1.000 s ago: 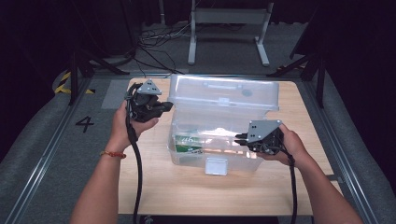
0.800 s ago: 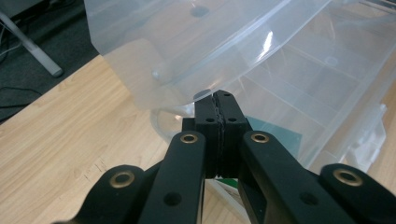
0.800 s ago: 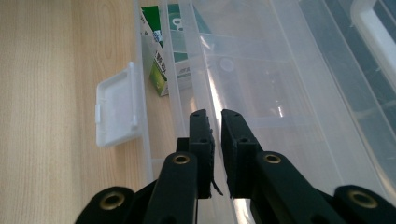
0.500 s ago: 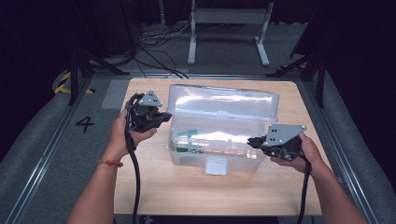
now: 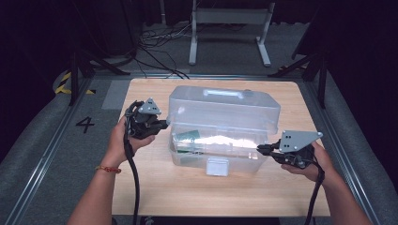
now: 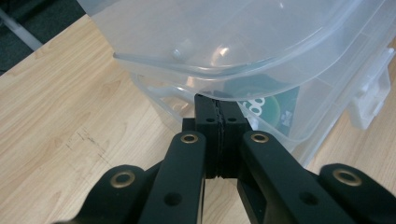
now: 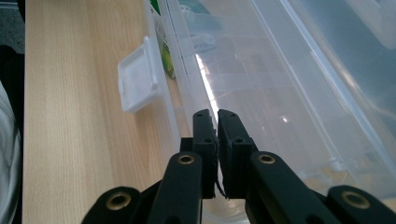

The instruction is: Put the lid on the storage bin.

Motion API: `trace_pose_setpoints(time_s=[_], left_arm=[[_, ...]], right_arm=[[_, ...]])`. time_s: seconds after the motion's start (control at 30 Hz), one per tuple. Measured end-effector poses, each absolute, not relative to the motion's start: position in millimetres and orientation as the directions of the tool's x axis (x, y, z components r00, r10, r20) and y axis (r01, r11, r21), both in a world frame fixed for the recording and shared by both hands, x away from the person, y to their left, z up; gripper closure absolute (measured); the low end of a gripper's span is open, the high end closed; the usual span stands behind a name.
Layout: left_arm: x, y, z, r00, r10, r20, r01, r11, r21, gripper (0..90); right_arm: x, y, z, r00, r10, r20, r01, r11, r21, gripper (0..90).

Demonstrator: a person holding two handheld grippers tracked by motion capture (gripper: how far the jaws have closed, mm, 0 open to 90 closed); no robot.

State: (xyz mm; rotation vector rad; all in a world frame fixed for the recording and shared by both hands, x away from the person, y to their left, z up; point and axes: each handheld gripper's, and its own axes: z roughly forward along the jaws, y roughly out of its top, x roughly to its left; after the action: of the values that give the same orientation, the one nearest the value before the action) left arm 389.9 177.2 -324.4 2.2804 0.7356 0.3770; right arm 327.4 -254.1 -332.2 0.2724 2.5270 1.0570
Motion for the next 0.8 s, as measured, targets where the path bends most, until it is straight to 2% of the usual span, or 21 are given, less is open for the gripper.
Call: trace_pose_setpoints(time_s=[0.8], left_arm=[[368.3,180.5,-350.8,0.815,0.575,0.068,0.385,-0.626,0.678,89.5]], right_arm=[[317.3,-272.0,-355.5,-0.922,0.333,-0.198,0.097,0.693,0.714,86.6]])
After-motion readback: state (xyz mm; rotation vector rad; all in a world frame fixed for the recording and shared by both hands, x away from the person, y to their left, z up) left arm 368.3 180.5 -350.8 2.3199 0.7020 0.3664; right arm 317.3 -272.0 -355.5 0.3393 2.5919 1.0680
